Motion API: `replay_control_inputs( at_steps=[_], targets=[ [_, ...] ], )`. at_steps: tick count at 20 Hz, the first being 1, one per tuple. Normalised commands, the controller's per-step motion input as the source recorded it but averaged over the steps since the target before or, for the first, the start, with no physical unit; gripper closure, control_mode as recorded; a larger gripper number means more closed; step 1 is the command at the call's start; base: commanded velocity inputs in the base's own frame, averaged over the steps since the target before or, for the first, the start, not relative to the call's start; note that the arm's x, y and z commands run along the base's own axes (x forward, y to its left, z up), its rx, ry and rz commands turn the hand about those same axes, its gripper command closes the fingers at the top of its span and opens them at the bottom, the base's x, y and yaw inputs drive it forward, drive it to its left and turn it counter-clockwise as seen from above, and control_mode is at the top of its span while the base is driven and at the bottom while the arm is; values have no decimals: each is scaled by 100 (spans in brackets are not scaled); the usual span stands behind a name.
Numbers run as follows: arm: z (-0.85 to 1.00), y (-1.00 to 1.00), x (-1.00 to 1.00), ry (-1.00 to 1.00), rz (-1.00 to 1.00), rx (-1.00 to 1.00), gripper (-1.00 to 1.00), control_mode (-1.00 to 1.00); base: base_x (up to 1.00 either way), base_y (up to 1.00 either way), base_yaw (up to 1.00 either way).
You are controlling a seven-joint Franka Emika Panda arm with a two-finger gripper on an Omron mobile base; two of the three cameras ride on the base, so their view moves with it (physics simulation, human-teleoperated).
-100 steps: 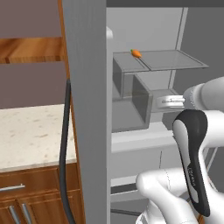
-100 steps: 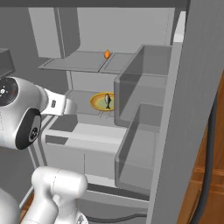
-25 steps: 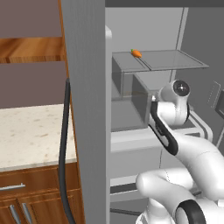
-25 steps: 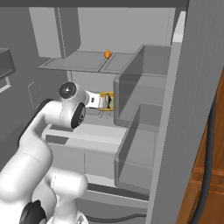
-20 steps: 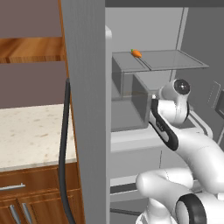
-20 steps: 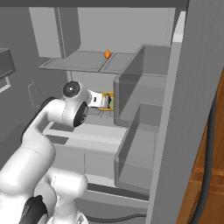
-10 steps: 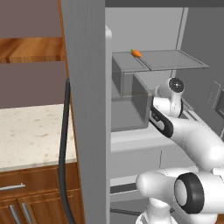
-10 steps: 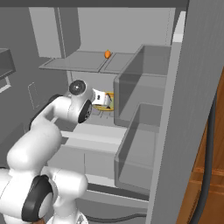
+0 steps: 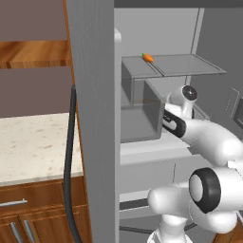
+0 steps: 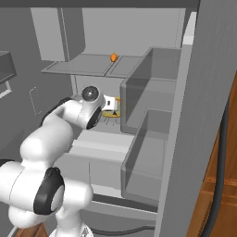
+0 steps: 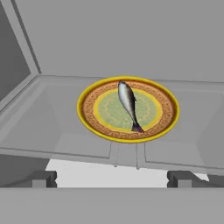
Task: Retrieve the fish from the fridge and place it on the saucepan with marinade on the stove.
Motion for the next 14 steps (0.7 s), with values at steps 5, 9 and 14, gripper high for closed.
replay_control_inputs(
  at_steps=[5,9,14],
  targets=[
    [0,0,35,9,4,0,-100,-100,0,0,0],
    [-7,0,37,10,3,0,-100,-100,0,0,0],
    [-26,0,36,2,3,0,-100,-100,0,0,0]
  ],
)
